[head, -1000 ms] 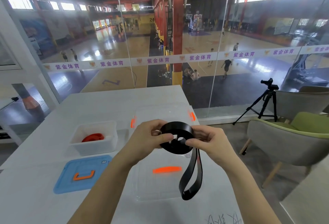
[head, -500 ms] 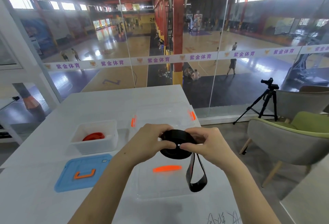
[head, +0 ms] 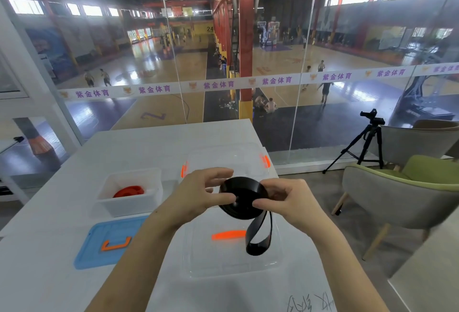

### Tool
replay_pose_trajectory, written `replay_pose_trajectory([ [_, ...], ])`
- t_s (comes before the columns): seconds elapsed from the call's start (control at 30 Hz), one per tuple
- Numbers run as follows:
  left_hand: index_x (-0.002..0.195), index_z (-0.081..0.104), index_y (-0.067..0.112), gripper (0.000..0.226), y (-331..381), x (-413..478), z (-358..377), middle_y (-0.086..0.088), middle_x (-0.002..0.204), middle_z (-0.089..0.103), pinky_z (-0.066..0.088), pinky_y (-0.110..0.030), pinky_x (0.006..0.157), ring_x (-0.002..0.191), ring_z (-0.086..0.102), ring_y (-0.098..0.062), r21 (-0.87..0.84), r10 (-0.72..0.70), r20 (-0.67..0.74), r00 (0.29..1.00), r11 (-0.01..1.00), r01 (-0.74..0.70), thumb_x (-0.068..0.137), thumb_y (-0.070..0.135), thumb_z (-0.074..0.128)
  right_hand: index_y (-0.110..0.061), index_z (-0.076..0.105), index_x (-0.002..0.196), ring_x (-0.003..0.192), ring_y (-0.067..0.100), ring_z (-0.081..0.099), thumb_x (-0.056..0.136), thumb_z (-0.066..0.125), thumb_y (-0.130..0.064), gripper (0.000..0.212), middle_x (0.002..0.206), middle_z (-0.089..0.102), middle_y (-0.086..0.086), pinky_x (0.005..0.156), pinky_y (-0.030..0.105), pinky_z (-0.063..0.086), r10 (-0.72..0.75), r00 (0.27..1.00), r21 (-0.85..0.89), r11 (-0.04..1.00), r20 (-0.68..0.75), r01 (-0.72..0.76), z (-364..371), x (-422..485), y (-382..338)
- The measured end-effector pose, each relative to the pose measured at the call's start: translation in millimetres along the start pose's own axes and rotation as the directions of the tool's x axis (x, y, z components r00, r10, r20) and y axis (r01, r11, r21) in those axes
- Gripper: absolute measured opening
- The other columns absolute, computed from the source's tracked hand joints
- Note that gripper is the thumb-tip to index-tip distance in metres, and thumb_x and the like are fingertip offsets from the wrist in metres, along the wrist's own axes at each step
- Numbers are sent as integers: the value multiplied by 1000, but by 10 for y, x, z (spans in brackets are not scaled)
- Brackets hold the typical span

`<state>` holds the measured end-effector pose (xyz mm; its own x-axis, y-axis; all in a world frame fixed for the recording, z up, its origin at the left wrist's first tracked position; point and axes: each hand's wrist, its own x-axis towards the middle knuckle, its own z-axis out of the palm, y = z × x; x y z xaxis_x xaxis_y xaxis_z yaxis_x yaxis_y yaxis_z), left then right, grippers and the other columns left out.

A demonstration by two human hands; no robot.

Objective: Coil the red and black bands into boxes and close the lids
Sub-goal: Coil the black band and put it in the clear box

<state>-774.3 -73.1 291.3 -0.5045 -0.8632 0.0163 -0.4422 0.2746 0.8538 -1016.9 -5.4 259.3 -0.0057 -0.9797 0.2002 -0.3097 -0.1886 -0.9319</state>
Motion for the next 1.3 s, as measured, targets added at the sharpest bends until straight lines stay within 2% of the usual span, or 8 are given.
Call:
replay_pose_trajectory([
  [0.07, 132, 68, 37, 54, 42, 1, 5, 20, 129, 70, 51, -32, 107, 121, 63, 0, 98, -5, 23, 1000, 995, 3, 82, 30, 87, -27, 83, 99, 87, 17, 79, 81, 89, -12, 24, 88, 83, -3, 88, 40, 64, 13, 1000, -62, 998, 25, -12, 30, -10, -13],
  [0.23, 99, 74, 34, 7, 54, 19, 80, 15, 92, 74, 53, -31, 88, 98, 69, -8, 286, 106, 53, 993, 951, -117, 93, 30, 74, -27, 81, 106, 91, 15, 79, 83, 87, -13, 27, 93, 83, -4, 90, 35, 62, 13, 998, -35, 999, 62, -11, 79, 14, -42],
  [0.5, 110, 75, 24, 20, -51, -33, 147, -4, 101, 79, 62, -42, 96, 101, 76, -20, -154, 62, -66, 996, 986, -71, 99, 11, 66, -22, 80, 108, 96, 18, 80, 83, 86, -5, 30, 98, 84, -1, 94, 36, 61, 38, 999, 75, 996, -9, -38, 29, 18, 39],
  [0.7, 138, 62, 38, 53, -72, -17, 69, 19, 134, 69, 46, -30, 113, 127, 60, 1, 174, 24, -11, 1000, 984, -22, 90, 29, 80, -27, 82, 101, 88, 14, 79, 81, 87, -12, 25, 90, 82, -5, 89, 37, 63, 66, 997, -84, 995, 50, -62, 46, 5, 14],
  [0.83, 117, 73, 38, 28, -11, 11, 133, 18, 108, 76, 53, -28, 96, 108, 66, 0, 348, 39, 54, 998, 936, -56, 90, 34, 77, -33, 81, 99, 84, 11, 77, 83, 86, -22, 21, 86, 81, -7, 85, 38, 63, 43, 994, -188, 982, 97, -24, 104, 19, -8],
  [0.93, 106, 74, 35, 15, -63, 10, 139, 18, 99, 76, 54, -27, 91, 103, 68, 3, 249, 61, 10, 998, 967, -62, 92, 31, 75, -30, 81, 106, 92, 13, 78, 84, 86, -17, 26, 94, 82, -6, 89, 36, 63, 30, 996, -102, 995, 87, -21, 98, 38, -8],
  [1.07, 105, 76, 26, 15, -104, -18, 127, 5, 95, 78, 65, -33, 83, 97, 75, -13, -67, -2, -64, 998, 998, -2, 94, 18, 73, -23, 81, 108, 98, 19, 79, 83, 85, -5, 31, 99, 83, 0, 96, 36, 60, 52, 998, 71, 996, 41, -55, 42, 45, 30],
  [1.3, 118, 75, 22, 22, -144, -36, 123, -2, 111, 77, 64, -46, 93, 104, 77, -20, -360, -69, -45, 997, 932, 48, 101, 11, 65, -18, 81, 106, 95, 23, 80, 82, 85, -3, 28, 96, 84, 4, 94, 41, 60, 18, 993, 162, 987, -113, 1, 38, 84, 81],
])
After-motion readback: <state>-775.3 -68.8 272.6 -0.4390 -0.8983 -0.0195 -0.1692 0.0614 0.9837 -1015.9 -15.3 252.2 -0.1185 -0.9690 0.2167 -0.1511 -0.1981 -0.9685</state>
